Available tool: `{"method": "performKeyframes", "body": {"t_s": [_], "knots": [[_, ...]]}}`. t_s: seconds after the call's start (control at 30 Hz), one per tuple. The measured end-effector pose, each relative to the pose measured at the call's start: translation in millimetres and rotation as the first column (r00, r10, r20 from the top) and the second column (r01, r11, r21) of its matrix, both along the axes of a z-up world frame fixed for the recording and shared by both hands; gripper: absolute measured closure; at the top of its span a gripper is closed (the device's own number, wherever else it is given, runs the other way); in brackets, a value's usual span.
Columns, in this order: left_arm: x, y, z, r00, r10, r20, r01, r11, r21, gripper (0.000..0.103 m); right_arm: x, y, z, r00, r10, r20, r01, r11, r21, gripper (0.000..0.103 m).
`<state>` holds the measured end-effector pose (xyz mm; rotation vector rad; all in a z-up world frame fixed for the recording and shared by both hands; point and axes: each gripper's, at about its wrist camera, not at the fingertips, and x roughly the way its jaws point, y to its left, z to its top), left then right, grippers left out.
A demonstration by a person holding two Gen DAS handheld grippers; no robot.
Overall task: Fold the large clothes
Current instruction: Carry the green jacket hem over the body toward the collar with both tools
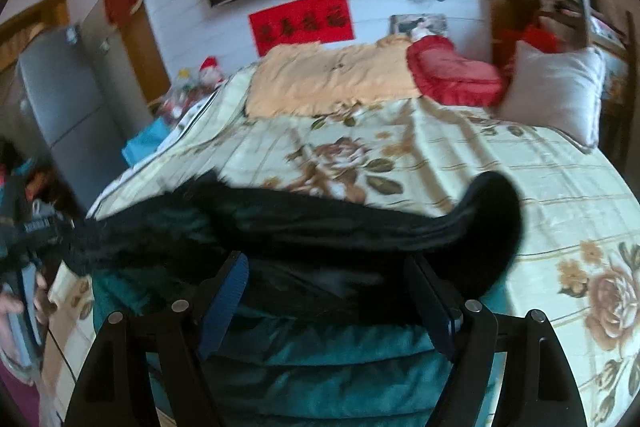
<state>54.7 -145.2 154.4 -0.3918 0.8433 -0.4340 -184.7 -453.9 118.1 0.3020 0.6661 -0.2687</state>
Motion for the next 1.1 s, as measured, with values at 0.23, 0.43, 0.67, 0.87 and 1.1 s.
{"method": "performKeyframes", "body": {"t_s": [0.23, 0.43, 0.67, 0.87, 1.1], "knots": [[-18, -8, 7, 0.996, -0.035, 0.085, 0.029, 0.997, 0.065, 0.031, 5, 26, -1, 0.998, 0.037, 0.048, -0.036, 0.999, -0.024, 0.025], [-29, -45, -20, 0.991, -0.108, 0.083, 0.093, 0.982, 0.165, 0.031, 13, 44, 0, 0.995, 0.08, 0.064, -0.077, 0.996, -0.04, 0.025], [-19, -83, -53, 0.991, -0.129, 0.045, 0.111, 0.951, 0.289, 0.031, 10, 75, -1, 0.971, 0.186, 0.147, -0.165, 0.975, -0.147, 0.025], [1, -87, -71, 0.996, -0.09, 0.017, 0.081, 0.951, 0.298, 0.031, 44, 92, -21, 0.974, 0.226, 0.002, -0.218, 0.942, -0.254, 0.025], [22, -98, -86, 0.997, -0.083, -0.007, 0.08, 0.933, 0.35, 0.021, 111, 51, -63, 0.987, 0.095, -0.132, -0.109, 0.989, -0.104, 0.026]]}}
